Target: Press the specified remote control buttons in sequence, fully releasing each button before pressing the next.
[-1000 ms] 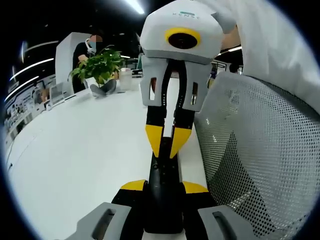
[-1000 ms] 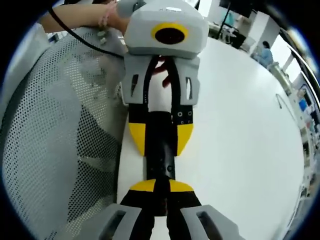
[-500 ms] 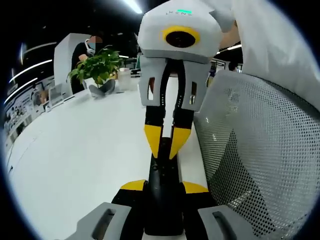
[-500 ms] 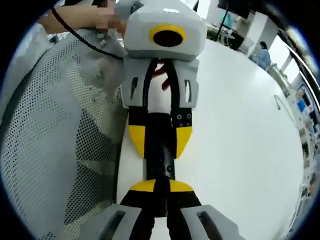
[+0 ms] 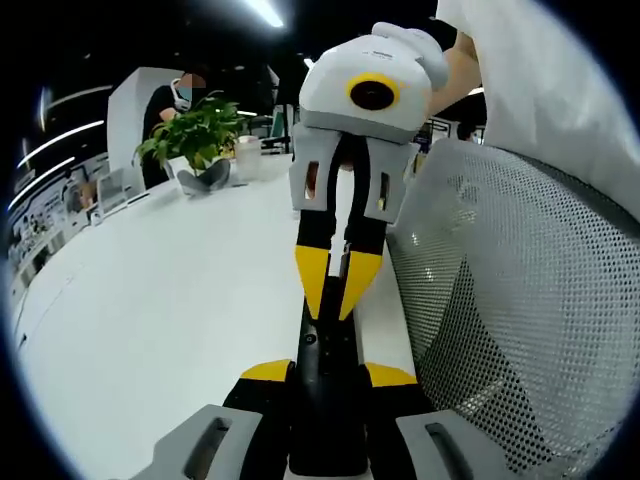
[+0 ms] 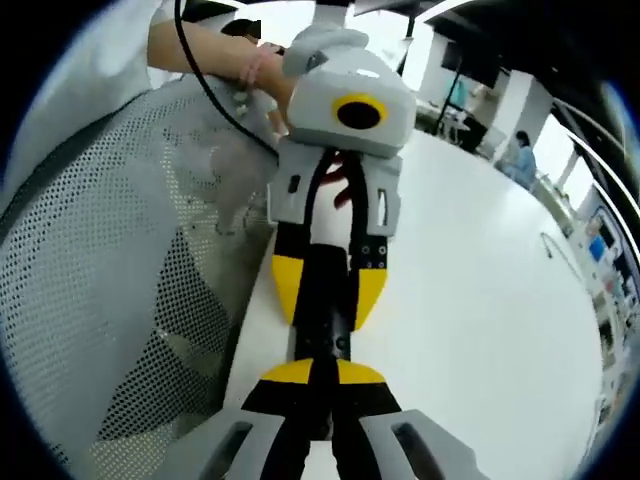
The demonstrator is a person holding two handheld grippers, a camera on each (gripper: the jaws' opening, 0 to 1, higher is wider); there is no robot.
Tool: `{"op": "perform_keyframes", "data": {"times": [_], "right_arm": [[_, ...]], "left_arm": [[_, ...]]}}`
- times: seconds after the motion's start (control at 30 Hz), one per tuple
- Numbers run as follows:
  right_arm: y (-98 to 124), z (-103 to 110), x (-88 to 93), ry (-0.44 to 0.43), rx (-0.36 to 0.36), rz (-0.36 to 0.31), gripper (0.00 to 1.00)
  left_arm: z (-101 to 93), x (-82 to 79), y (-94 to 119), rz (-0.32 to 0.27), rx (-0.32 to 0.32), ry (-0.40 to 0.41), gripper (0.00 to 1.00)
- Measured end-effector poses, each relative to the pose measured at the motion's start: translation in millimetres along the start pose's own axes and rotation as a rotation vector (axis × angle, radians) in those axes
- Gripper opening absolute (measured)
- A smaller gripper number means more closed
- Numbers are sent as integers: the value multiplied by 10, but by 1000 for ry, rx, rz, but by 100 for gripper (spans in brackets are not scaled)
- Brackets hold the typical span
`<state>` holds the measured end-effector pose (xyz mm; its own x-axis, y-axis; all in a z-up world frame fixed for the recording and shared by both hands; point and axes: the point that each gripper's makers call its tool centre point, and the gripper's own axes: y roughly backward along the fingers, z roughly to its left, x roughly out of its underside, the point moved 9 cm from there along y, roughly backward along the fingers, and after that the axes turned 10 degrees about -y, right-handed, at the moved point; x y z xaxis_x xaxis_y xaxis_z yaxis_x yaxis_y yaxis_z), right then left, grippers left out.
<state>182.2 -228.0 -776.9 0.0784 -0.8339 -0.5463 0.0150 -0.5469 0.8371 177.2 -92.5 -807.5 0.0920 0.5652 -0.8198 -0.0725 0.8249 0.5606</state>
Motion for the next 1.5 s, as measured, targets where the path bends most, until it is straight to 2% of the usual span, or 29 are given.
{"op": "perform_keyframes", "data": {"times": [0.13,0.23,0.3,0.37,0.43,0.5,0.57,0.63,0.67,0.73,0.83,0.93,1.0,1.1,1.17,1.5], "right_arm": [[-11,-43,-73,-55,-27,81,2],[-29,-42,-116,-136,-5,140,2],[-56,-30,-180,-61,9,221,2],[-79,-10,-209,-90,25,256,2],[-68,3,-184,-90,36,239,2],[-43,10,-127,-138,57,160,2],[-22,20,-75,-141,71,94,2],[-15,42,-41,-96,87,41,2],[-13,71,-18,-116,110,9,2],[-13,111,-12,-75,134,-1,2],[-22,118,-33,-30,129,18,1],[-23,94,-50,-40,123,19,0],[-18,85,-38,-78,119,5,0],[-14,87,-35,-77,115,-4,0],[-13,78,-52,-32,134,7,0],[-25,91,-75,-74,109,8,0]], "left_arm": [[4,-2,-2,0,1,0,26],[6,-4,-3,1,1,-3,26],[7,-10,-5,6,3,-8,26],[9,-13,-7,9,5,-11,26],[10,-10,-9,10,5,-9,26],[9,-11,-9,10,4,-8,26],[8,-11,-8,10,4,-8,26],[8,-10,-7,10,3,-10,26],[8,-8,-7,10,2,-8,26],[9,-7,-7,10,2,-8,26],[7,-8,-3,8,2,-7,26],[7,-8,-2,8,2,-6,26],[6,-10,0,7,2,-7,26],[8,-10,1,6,3,-7,26],[8,-9,0,6,3,-5,26],[9,-9,-5,5,2,-3,26]]}}
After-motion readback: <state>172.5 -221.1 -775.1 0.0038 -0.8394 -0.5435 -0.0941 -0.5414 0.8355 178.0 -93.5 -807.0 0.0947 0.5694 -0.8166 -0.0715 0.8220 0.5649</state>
